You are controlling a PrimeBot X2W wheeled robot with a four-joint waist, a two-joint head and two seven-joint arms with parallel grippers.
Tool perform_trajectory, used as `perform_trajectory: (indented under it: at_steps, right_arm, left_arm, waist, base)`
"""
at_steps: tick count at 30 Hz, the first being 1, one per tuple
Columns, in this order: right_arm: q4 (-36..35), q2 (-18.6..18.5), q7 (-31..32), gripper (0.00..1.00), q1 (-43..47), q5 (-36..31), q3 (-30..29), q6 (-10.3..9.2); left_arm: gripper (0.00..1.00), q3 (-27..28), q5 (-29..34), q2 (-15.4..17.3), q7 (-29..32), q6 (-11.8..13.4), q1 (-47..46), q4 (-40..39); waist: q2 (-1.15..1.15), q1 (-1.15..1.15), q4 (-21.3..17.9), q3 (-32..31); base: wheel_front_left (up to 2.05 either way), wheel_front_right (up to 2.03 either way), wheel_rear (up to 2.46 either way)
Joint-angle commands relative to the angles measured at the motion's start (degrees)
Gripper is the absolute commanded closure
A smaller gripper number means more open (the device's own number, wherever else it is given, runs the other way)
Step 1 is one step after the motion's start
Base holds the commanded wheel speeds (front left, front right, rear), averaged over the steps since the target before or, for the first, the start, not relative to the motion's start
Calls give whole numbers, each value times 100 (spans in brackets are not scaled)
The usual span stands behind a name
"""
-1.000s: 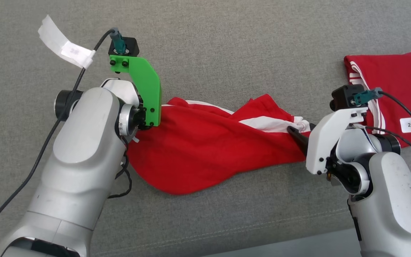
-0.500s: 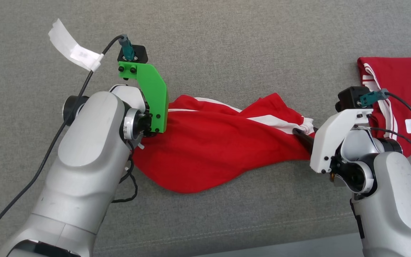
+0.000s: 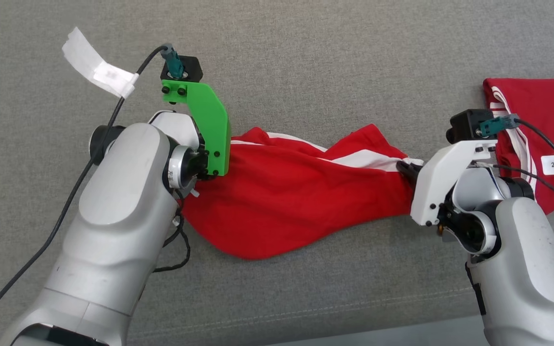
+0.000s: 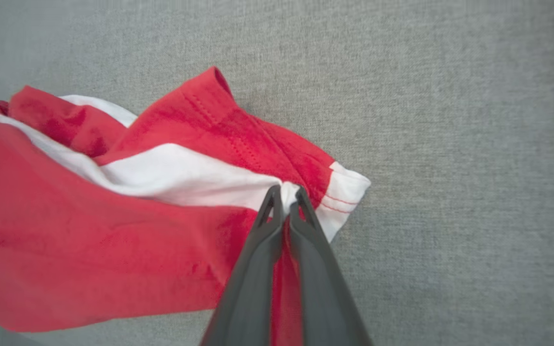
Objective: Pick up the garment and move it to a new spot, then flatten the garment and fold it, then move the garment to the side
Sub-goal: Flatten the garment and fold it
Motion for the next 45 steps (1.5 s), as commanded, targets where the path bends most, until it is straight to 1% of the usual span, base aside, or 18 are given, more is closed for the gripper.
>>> perform_trajectory:
  at_steps: [1, 5, 8, 9, 11, 14, 15, 20, 23, 27, 32, 34, 37, 39, 41, 43, 45]
  right_arm:
    - [-41, -14, -64, 100, -78, -1, -1, -1]
    - [-192, -14, -326, 100, -151, 179, -22, -1]
    - [-275, -16, -572, 100, -225, 275, -68, -1]
    - [-313, -15, -775, 100, -301, 376, -119, -1]
    - [-297, -13, -978, 100, -368, 433, -172, -1]
    - [-269, -14, -1319, 100, -499, 521, -259, -1]
    - [-269, -14, -1319, 100, -499, 521, -259, -1]
    - [-187, -15, -1689, 100, -710, 590, -294, -1]
    - [-119, -15, -1804, 100, -833, 522, -306, -1]
    - [-71, -13, -1927, 100, -1002, 454, -224, -1]
    - [63, -18, -2119, 100, -1292, 552, -219, -1]
    - [154, -17, -2176, 100, -1419, 605, -209, -1]
    - [312, -19, -2242, 100, -1612, 690, -204, -1]
    - [420, -14, -2282, 100, -1733, 769, -156, -1]
    - [524, -39, -2280, 100, -1853, 805, -59, -1]
    - [630, -76, -2276, 100, -1998, 836, 24, -1]
    - [726, -102, -2313, 100, -2212, 868, 84, -1]
  left_arm:
    - [100, 38, -38, 2, -94, -21, 36, -47]
    - [100, 150, -83, -13, -548, 4, -76, -129]
    - [100, 276, -183, -40, -853, -51, -127, -233]
    - [100, 359, -216, -48, -1128, -45, -155, -291]
    - [100, 482, -321, -77, -1421, -48, -124, -338]
    - [100, 644, -399, -113, -1957, 72, -143, -385]
    - [100, 644, -399, -113, -1957, 72, -143, -385]
    - [100, 827, -504, -145, -2749, 227, -126, -340]
    - [100, 906, -617, -161, -3177, 181, -165, -359]
    - [100, 892, -757, -173, -3590, 75, -211, -347]
    - [100, 996, -918, -174, -4208, 107, -314, -348]
    - [100, 992, -927, -178, -4454, 80, -351, -347]
    - [100, 1014, -1051, -178, -4724, 116, -442, -325]
    - [100, 973, -1156, -178, -4786, 141, -465, -272]
    - [100, 906, -1397, -176, -4711, 157, -484, -223]
    - [100, 811, -1677, -174, -4670, 225, -556, -208]
    - [100, 683, -1682, -176, -4709, 321, -697, -150]
  waist:
    - [0, 0, 10, -43]
    - [0, 0, 37, -188]
    - [0, 0, 56, -332]
    - [0, 0, 77, -424]
    - [0, 0, 103, -529]
    - [0, 0, 135, -705]
    - [0, 0, 135, -705]
    - [0, 0, 125, -1053]
    - [0, 0, 123, -1237]
    - [0, 0, 130, -1468]
    - [0, 0, 82, -1681]
    - [0, 0, 56, -1744]
    - [0, 0, 21, -1776]
    - [0, 0, -2, -1749]
    - [0, 0, -10, -1684]
    - [0, 0, -16, -1572]
    - [0, 0, -25, -1400]
  base:
    - [0, 0, 0]
    - [0, 0, 0]
    - [0, 0, 0]
    - [0, 0, 0]
    - [0, 0, 0]
    - [0, 0, 0]
    - [0, 0, 0]
    - [0, 0, 0]
    - [0, 0, 0]
    - [0, 0, 0]
    - [0, 0, 0]
    - [0, 0, 0]
    - [0, 0, 0]
    - [0, 0, 0]
    - [0, 0, 0]
    - [0, 0, 0]
    - [0, 0, 0]
